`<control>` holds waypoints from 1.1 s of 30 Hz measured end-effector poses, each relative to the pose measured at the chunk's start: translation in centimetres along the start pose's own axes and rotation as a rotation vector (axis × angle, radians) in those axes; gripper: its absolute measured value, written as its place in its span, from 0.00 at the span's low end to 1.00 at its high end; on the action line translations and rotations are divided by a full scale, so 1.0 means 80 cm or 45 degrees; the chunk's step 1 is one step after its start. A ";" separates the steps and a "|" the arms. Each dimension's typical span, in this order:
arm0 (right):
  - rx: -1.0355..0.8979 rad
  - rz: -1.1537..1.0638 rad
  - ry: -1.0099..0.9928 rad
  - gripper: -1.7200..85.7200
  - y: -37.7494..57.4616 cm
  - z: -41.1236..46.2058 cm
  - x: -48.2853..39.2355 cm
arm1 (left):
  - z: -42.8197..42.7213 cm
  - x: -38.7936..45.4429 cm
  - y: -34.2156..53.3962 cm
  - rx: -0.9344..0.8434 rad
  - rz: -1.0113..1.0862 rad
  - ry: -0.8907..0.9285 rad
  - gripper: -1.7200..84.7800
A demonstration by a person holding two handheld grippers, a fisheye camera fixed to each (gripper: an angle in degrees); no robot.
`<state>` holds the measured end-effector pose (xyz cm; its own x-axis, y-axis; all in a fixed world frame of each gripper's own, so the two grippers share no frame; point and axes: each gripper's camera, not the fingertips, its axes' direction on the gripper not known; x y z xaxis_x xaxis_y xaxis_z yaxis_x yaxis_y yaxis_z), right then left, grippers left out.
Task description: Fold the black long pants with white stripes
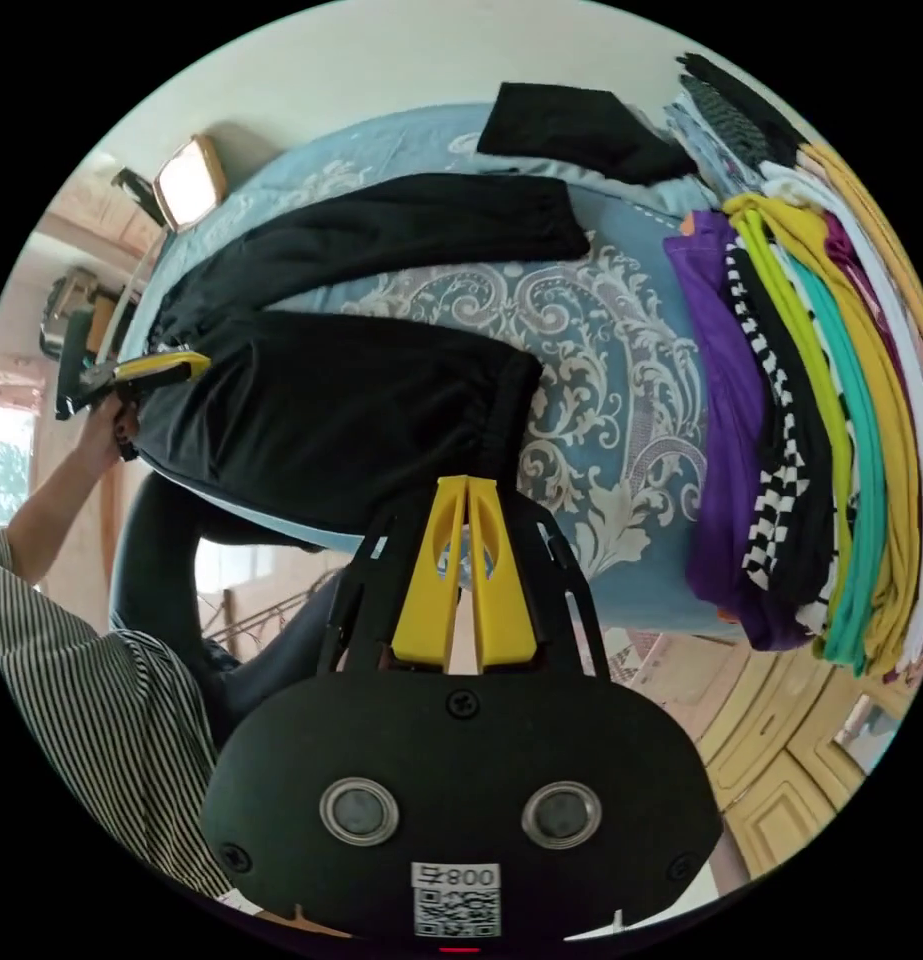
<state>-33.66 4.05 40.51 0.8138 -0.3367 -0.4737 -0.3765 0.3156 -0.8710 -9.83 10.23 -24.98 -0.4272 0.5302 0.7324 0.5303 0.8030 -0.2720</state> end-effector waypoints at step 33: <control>0.177 -0.778 -0.119 0.10 -0.496 -0.285 -0.525 | -0.083 -0.537 0.313 0.327 -0.805 -0.266 0.11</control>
<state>-62.98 -14.52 92.02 0.9011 -0.4159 0.1225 0.2242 0.2051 -0.9527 26.66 5.74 -59.12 -0.7409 -0.0376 0.6706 -0.0433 0.9990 0.0082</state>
